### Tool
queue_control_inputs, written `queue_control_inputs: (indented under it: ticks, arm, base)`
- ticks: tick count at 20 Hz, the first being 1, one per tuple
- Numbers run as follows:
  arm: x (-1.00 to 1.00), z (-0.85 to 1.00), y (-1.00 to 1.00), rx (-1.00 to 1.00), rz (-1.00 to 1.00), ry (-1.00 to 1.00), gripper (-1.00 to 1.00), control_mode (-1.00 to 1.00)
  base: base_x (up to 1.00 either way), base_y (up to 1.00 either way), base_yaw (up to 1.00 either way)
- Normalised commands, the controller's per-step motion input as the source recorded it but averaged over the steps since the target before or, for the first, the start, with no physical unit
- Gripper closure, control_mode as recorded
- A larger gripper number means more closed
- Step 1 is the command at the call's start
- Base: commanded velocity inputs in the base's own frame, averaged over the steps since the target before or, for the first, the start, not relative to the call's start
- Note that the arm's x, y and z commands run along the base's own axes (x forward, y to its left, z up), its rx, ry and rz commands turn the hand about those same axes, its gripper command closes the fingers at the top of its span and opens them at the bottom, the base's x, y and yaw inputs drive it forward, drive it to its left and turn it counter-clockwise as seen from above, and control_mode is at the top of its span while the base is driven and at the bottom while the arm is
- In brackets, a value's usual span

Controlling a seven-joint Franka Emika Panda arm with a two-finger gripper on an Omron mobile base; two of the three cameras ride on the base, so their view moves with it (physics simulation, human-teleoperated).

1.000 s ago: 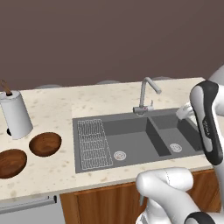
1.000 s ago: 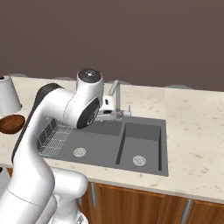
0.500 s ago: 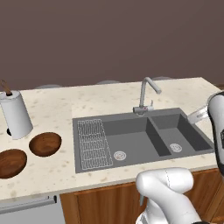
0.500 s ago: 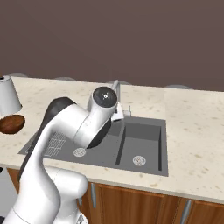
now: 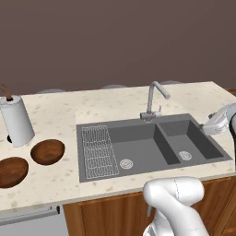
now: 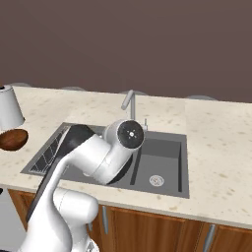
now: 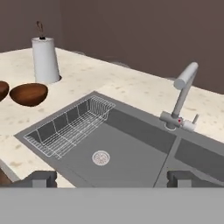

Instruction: Rinse each bowl for a few seconds and place them down in the sink or on the counter.

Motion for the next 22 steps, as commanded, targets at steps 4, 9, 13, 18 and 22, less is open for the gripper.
queue_control_inputs:
  ticks: [4, 9, 13, 18, 22]
  arm:
    - [0.02, 0.00, -0.06, 0.05, 0.10, -0.21, -1.00, -1.00]
    - [0.17, 0.00, -0.07, 0.01, 0.09, -0.18, -1.00, -1.00]
    - [0.33, -0.01, -0.10, 0.02, 0.14, -0.12, -1.00, -1.00]
    - [0.41, 0.00, -0.11, 0.03, 0.13, -0.01, -1.00, -1.00]
    - [0.36, 0.00, -0.13, 0.10, 0.11, 0.00, -1.00, -1.00]
  base:
    - [0.00, 0.00, 0.00]
    - [0.00, 0.00, 0.00]
    - [0.00, 0.00, 0.00]
    - [0.00, 0.00, 0.00]
    - [0.00, 0.00, 0.00]
